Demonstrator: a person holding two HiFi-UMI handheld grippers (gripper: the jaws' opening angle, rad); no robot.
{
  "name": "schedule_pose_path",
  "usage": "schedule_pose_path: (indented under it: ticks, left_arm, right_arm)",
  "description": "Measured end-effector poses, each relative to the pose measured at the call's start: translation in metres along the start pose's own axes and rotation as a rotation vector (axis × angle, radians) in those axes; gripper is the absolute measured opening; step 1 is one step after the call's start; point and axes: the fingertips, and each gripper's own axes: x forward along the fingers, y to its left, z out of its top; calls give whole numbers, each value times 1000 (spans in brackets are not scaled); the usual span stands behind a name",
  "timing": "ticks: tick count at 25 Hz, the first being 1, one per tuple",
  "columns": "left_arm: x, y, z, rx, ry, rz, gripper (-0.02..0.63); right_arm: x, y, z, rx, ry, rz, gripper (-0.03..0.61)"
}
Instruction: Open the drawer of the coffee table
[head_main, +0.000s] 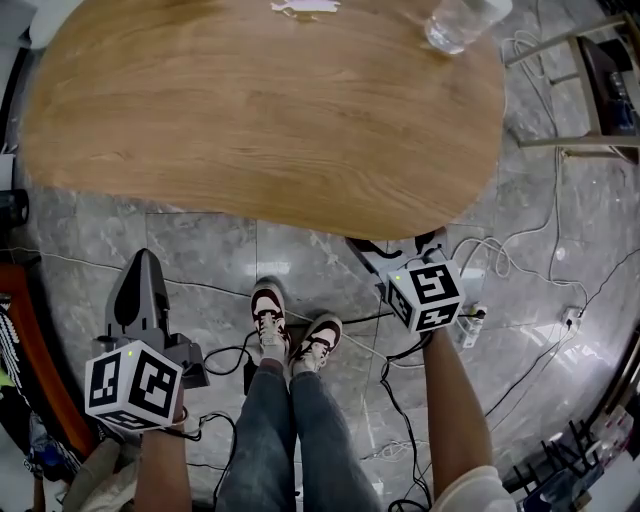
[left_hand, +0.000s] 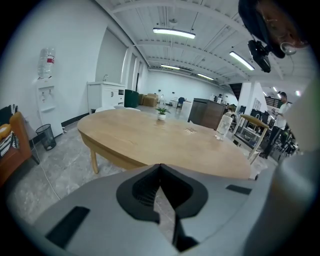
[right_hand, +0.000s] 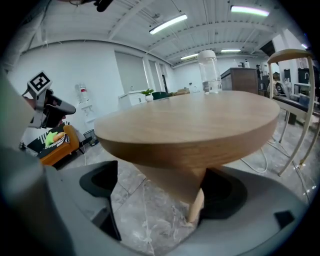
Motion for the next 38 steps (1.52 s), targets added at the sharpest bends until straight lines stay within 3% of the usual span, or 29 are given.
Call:
schedule_pose_path:
  ticks: [4, 8, 14, 22, 24, 28, 38]
  left_arm:
    - [4, 4, 9, -4, 11, -12, -6]
    - [1, -5, -8, 23, 37, -31, -6]
    - [12, -49, -5, 114, 66, -127, -6]
    - [26, -108, -13, 164, 92, -213, -6]
    - [27, -116, -15, 171, 97, -225, -6]
    - [28, -123, -19, 174, 99, -236, -6]
    - [31, -120, -26, 146, 108, -224, -6]
  right_arm:
    - [2, 3, 5, 7, -3, -12, 514]
    - [6, 7, 0, -23, -15, 14, 497]
    - [1, 7, 2, -2, -50, 43, 470]
    - [-2, 9, 0, -34, -35, 151, 430]
    - [-3, 6, 0, -34, -32, 163, 394]
    - [-6, -6, -1, -61, -16, 138, 249]
    - [-8, -8, -7, -236, 54, 213, 169]
